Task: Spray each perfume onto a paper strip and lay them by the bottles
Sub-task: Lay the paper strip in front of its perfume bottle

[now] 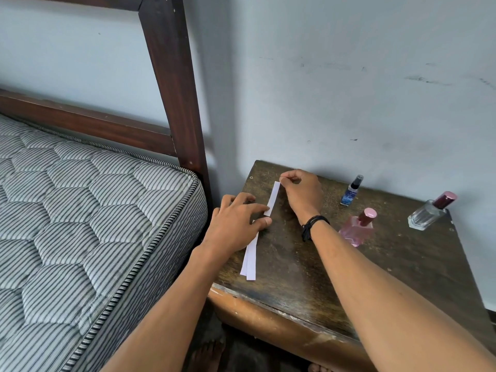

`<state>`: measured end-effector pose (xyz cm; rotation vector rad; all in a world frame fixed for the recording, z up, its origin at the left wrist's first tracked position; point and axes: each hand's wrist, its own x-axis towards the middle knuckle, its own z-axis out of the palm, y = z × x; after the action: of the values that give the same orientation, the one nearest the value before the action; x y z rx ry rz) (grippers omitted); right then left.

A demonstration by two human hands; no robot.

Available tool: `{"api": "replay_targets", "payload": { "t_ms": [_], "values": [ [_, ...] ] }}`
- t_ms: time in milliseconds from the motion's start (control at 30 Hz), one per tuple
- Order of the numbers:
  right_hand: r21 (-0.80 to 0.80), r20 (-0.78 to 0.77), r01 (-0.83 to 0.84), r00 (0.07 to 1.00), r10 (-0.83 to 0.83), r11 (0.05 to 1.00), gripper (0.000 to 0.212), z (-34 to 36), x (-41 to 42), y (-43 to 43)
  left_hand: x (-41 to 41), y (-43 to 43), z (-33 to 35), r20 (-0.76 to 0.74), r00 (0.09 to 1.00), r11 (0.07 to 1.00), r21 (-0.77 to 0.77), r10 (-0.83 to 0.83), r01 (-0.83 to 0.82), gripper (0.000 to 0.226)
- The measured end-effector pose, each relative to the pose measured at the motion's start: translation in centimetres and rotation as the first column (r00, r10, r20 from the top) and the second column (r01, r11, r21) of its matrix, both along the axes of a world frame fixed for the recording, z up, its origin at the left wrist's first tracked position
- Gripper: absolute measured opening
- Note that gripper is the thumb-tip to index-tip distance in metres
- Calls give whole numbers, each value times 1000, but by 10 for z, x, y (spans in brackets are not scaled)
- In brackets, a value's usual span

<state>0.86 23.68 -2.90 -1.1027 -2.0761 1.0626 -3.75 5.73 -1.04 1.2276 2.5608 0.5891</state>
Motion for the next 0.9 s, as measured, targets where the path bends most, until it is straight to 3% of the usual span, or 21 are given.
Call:
{"api": "replay_targets", "payload": {
  "t_ms": [267,333,533,700,900],
  "values": [
    [-107,-173,-23,985,4,994,20,8,21,-21,-3,0,1,26,999,992,115,41,-44,40],
    [-91,-157,-58,987,43,994,21,15,38,-34,-2,1,3,8,999,988,148,53,-53,36],
    [-137,61,-217,972,227,966,18,35,111,-73,6,3,9,-13,995,943,320,99,-89,21],
    [-274,341,-351,835,432,895,13,52,159,-82,21,12,13,-12,999,918,395,42,-34,3],
    [-219,551,-255,764,336,942,13,67,186,-47,45,23,15,54,988,888,446,-147,107,8]
  ]
}}
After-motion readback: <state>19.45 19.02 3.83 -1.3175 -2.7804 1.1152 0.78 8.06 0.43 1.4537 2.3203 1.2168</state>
